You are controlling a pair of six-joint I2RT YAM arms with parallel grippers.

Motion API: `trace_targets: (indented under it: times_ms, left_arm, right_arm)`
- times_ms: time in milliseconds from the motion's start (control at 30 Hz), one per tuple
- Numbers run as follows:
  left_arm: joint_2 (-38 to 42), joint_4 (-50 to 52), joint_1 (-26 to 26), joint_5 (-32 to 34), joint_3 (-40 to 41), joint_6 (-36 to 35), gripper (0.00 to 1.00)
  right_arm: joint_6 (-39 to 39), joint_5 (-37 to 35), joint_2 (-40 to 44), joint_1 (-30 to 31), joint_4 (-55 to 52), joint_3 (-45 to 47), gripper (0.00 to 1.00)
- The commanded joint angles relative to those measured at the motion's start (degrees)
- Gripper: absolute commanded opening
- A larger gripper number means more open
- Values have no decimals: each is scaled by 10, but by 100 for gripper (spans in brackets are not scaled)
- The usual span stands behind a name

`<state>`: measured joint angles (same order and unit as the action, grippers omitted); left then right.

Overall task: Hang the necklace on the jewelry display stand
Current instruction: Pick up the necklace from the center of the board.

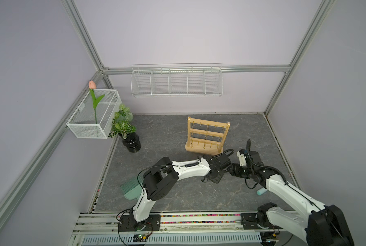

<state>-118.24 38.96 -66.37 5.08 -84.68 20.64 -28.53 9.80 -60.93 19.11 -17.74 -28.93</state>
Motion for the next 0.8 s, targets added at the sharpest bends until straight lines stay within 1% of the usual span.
trace_targets:
  times_ms: [0, 200, 300, 400, 600, 767]
  left_arm:
    - [-17, 2, 2, 5, -17, -14, 30]
    - [-22, 10, -1, 9, -3, -13, 29]
    - [-25, 13, -1, 6, 8, -11, 25]
    - [-32, 12, -1, 4, 13, -12, 19]
    - [-46, 7, -2, -7, 7, -13, 17]
    - [-47, 9, -3, -11, 9, -12, 11]
  right_arm:
    - [-1, 12, -2, -4, 6, -4, 49]
    - [0, 14, 0, -7, 4, -8, 48]
    - [2, 15, -1, -9, 3, -11, 48]
    - [4, 15, -1, -11, 1, -11, 47]
    - [5, 16, 6, -13, -7, -9, 47]
    - [6, 15, 13, -15, -10, -9, 47]
